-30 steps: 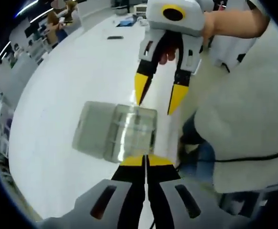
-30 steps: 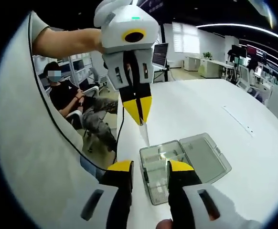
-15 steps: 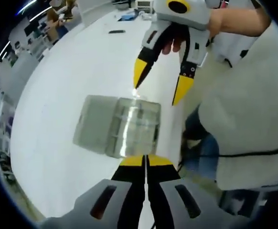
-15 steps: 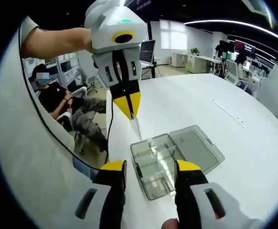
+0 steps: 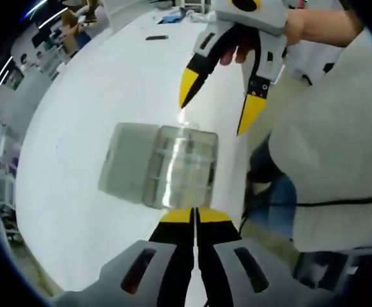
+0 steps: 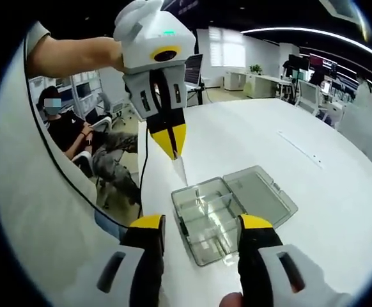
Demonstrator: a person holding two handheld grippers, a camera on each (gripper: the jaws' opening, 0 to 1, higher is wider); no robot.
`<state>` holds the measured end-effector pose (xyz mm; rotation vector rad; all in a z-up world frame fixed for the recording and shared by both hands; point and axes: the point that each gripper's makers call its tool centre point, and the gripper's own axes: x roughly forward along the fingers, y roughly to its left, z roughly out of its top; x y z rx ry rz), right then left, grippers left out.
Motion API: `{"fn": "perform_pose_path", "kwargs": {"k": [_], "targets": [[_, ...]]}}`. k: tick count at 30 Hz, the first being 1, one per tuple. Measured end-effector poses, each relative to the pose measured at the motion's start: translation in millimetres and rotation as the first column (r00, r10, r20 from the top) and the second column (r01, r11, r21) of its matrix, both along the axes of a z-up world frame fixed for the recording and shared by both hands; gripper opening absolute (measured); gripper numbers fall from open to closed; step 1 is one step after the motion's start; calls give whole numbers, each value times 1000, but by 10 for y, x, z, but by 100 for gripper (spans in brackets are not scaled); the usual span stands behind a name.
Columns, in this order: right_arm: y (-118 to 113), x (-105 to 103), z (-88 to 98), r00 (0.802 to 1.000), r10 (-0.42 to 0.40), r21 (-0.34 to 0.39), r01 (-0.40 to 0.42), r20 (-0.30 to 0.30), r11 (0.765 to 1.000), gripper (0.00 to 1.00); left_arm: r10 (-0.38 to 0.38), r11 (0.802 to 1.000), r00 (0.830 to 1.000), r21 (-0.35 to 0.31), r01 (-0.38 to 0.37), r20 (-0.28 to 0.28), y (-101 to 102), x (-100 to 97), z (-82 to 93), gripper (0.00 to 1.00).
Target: Insert the divider into the dual guide fixture by aligning both edges with the guide slots and pushing it downward to the bottom, including one-sided entry, uneven engagement, binding, and posture correction.
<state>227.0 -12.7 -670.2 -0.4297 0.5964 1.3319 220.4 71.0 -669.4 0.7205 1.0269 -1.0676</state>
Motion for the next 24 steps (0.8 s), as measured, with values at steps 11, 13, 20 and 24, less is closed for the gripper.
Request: {"fn": "perform_pose_path", "kwargs": {"k": [11, 13, 20, 24], "targets": [[-26, -17, -18, 1000, -16, -1, 16, -2, 1000, 48, 1, 1000, 1000, 16, 0, -4, -1, 34, -48, 0], [-21, -27, -17, 1000, -14, 0, 14, -6, 1000, 48, 1, 1000, 1000, 17, -1, -6, 1, 38, -60, 0], [-1, -23, -7, 1000, -20, 9, 20, -5, 1000, 52, -5, 1000, 1000, 27, 5, -5, -2, 63, -89, 0], [1, -26, -6, 1000, -19, 6, 19, -3, 1000, 53, -7, 999, 1000, 31, 8, -7, 5, 68, -101, 0]]}}
